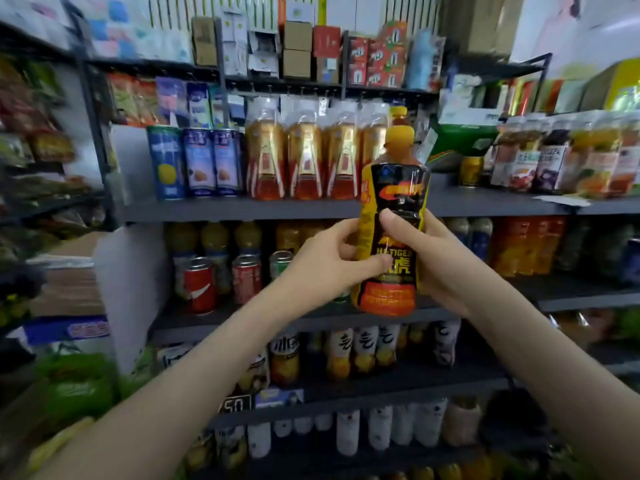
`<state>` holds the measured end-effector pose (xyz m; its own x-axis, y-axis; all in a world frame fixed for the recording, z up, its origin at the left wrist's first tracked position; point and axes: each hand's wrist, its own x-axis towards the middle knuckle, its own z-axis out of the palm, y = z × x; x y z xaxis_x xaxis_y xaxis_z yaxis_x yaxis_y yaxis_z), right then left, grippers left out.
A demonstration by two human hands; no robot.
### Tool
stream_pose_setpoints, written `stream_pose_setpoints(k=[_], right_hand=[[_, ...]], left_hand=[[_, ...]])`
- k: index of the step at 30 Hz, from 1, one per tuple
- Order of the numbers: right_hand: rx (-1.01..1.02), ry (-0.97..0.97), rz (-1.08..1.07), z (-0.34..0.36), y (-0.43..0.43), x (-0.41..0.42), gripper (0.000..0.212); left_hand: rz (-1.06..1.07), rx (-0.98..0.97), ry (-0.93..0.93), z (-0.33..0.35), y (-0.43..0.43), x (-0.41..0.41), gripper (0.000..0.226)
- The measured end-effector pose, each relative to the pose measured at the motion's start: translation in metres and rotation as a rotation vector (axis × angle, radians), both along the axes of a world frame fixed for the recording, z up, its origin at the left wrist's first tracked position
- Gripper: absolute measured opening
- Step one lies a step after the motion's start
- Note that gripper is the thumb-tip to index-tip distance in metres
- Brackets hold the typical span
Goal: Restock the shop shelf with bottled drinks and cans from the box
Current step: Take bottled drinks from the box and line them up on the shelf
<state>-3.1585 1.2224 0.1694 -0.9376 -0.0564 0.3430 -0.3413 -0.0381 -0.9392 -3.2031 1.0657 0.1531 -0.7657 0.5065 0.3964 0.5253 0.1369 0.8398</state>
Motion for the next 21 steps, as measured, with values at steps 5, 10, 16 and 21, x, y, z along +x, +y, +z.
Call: stream_pose_setpoints(k=[5, 10, 16, 21], right_hand=[[0.176, 0.148, -0.165, 0.016, 0.063, -0.028, 0.064], [0.123, 0.269, -0.305, 0.022, 0.106, -0.073, 0.059], [0.159, 0.364, -0.44, 0.058, 0.151, -0.153, 0.077], [0.285, 0.331, -0.484, 0.063, 0.169, -0.219, 0.073]], left_hand=[[0.105, -0.104, 0.202, 0.028, 0.057, -0.023, 0.047], [0.07, -0.287, 0.355, 0.046, 0.09, -0.072, 0.075], [0.581, -0.427, 0.872, 0.05, 0.105, -0.172, 0.065], [0.725, -0.588, 1.062, 0.063, 0.126, -0.223, 0.075]])
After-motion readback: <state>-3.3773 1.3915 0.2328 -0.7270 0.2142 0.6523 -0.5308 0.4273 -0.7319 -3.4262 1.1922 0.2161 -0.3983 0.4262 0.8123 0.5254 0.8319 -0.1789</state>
